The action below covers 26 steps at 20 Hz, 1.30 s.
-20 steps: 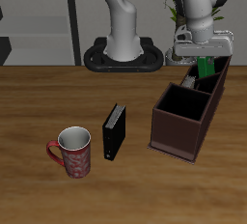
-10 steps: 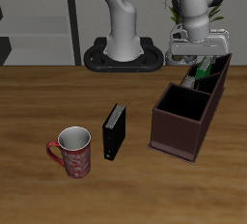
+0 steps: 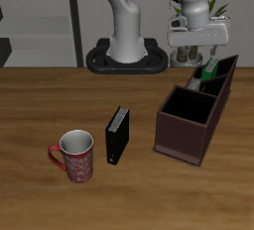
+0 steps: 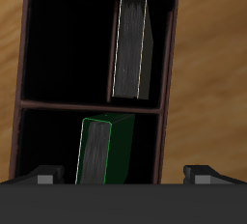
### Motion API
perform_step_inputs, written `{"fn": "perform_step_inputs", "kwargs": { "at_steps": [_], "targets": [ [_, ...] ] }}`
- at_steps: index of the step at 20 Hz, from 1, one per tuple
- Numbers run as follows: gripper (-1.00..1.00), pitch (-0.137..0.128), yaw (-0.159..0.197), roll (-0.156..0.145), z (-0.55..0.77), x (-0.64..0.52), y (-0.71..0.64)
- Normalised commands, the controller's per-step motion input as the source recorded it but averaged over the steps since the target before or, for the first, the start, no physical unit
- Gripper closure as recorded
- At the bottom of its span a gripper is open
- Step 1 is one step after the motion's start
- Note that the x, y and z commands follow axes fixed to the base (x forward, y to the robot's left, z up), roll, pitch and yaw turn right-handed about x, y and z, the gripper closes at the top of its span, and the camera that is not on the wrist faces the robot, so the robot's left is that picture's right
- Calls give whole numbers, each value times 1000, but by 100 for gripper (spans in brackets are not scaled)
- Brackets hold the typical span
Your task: Place the yellow book into the left desk caddy's front compartment and place the green book into the left desk caddy's left compartment and place the black book into the left desk caddy's back compartment
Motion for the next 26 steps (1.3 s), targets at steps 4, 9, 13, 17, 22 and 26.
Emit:
{"fn": "perform_step_inputs", "kwargs": {
  "at_steps": [4, 9, 13, 17, 22, 26],
  "targets": [
    [-100, -32, 70, -97, 328, 287, -322],
    [-100, -13, 53, -122, 289, 366, -451],
    [-100, -17, 41, -61, 198, 149, -280],
    [-100, 8, 3, -32, 172, 135, -287],
    [-100, -11, 39, -68, 215, 141, -534],
    [-100, 10, 36, -80, 284, 277, -811]
  ]
}}
